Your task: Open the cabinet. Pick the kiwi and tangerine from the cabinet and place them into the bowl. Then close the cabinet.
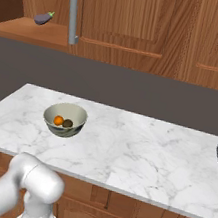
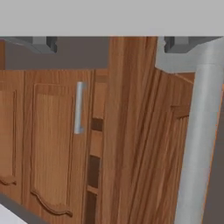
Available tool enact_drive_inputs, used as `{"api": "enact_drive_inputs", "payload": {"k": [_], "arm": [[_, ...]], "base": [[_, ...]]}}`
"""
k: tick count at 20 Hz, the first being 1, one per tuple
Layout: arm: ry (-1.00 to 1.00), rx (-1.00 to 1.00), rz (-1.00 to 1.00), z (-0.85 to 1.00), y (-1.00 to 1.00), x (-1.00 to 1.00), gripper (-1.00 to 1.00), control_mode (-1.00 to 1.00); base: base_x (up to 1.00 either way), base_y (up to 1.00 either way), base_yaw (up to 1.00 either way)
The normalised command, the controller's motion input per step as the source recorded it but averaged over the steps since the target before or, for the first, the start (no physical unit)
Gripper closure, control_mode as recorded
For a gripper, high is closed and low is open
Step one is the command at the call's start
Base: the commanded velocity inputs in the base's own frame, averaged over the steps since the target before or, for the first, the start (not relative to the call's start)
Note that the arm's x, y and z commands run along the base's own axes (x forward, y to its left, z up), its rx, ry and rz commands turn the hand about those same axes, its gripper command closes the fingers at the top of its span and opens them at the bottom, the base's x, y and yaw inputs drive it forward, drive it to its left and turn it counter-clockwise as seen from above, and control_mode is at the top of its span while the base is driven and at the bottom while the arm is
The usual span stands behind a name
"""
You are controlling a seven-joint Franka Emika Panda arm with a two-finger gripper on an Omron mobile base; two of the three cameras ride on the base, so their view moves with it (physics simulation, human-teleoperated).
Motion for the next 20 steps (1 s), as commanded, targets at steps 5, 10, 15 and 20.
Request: {"api": "enact_drive_inputs", "payload": {"k": [5,10,15,20], "arm": [[0.00,0.00,-0.10,-0.06,0.33,0.24,-1.00,-1.00],[0.00,0.00,-0.10,-0.05,0.31,0.24,-1.00,-1.00],[0.00,0.01,-0.02,0.00,-0.04,0.31,-1.00,-1.00],[0.00,0.14,0.07,0.00,-0.74,0.69,-1.00,-1.00]], "base": [[0.00,0.00,0.00],[0.00,0.00,0.00],[0.00,0.00,0.00],[0.00,0.00,0.00]]}}
